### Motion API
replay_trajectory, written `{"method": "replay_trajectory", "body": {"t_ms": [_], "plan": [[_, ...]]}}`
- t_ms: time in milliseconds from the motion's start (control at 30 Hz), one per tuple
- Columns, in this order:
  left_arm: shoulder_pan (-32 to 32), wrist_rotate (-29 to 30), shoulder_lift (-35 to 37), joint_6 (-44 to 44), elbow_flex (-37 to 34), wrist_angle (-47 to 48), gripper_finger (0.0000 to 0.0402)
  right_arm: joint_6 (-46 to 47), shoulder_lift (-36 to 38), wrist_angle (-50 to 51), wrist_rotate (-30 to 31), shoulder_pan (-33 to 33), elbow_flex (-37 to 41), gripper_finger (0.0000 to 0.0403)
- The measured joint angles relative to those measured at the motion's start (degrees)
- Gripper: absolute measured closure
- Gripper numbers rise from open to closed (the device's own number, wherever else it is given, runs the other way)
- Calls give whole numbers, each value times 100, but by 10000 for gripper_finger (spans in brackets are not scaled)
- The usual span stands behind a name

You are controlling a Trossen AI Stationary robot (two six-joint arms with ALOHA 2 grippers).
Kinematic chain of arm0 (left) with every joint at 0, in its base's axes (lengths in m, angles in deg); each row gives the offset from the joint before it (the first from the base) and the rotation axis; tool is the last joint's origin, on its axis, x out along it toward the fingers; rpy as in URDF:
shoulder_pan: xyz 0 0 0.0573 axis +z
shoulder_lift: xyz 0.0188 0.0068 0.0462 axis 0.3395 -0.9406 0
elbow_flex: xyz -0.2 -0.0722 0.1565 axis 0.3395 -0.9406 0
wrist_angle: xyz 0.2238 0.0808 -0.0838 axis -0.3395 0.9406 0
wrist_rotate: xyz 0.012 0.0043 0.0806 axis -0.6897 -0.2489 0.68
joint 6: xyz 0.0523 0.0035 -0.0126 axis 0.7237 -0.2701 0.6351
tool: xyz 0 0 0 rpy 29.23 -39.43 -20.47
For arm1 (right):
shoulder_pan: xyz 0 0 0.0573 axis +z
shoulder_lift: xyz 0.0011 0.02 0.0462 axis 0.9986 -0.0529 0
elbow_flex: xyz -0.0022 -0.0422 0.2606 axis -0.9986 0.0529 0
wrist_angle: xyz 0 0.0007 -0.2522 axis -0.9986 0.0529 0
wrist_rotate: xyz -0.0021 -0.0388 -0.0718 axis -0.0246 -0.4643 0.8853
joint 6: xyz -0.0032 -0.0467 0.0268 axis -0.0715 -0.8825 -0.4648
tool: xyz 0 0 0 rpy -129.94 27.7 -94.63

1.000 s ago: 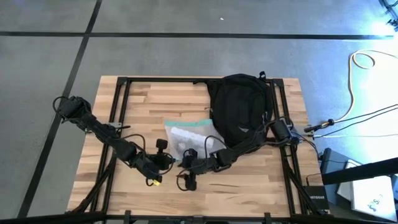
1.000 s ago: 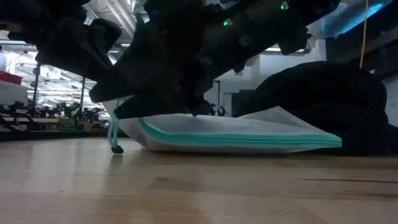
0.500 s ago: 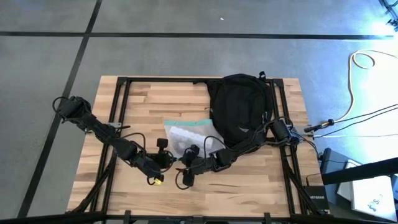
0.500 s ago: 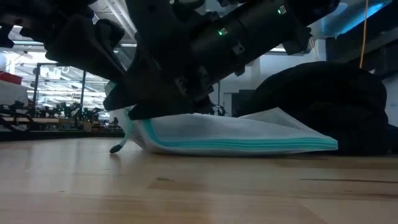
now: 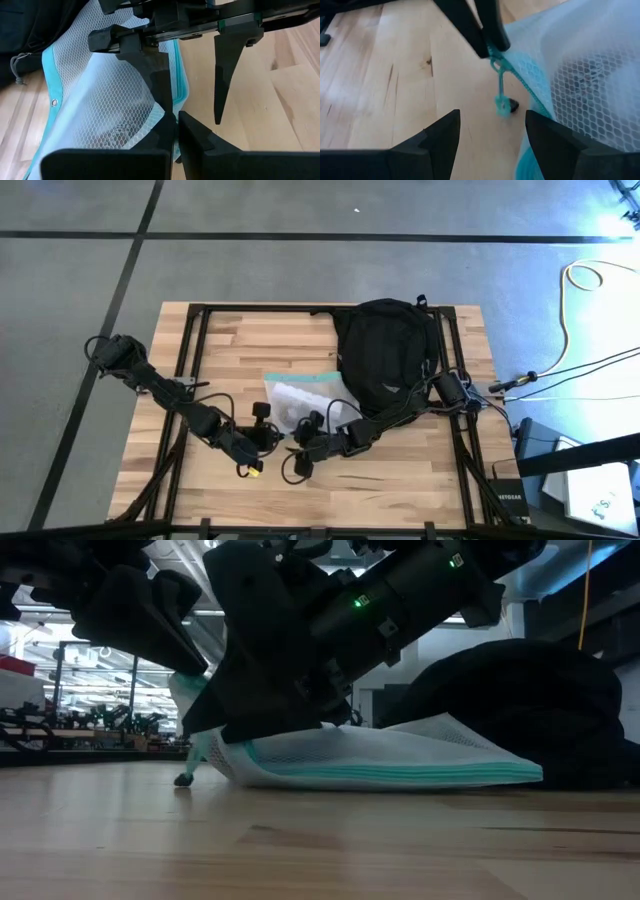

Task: Unpack backpack
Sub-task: Open the transparent zipper bag

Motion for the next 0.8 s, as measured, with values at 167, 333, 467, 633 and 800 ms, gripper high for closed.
{"method": "replay_trajectory", "body": {"t_ms": [167, 333, 467, 633, 800], "plan": [[21, -2, 0, 0, 0, -4, 401, 1, 0, -132, 185, -67, 5, 194], [25, 2, 0, -5, 0, -3, 401, 1, 0, -243, 175, -164, 5, 194], [21, -15, 0, -11, 0, -9, 401, 46, -2, -317, 53, -187, 8, 194], [25, -24, 0, -24, 0, -44, 401, 7, -2, -298, 20, -190, 8, 203], [22, -46, 0, -42, 2, -48, 401, -161, -6, -278, 20, -192, 8, 279]]}}
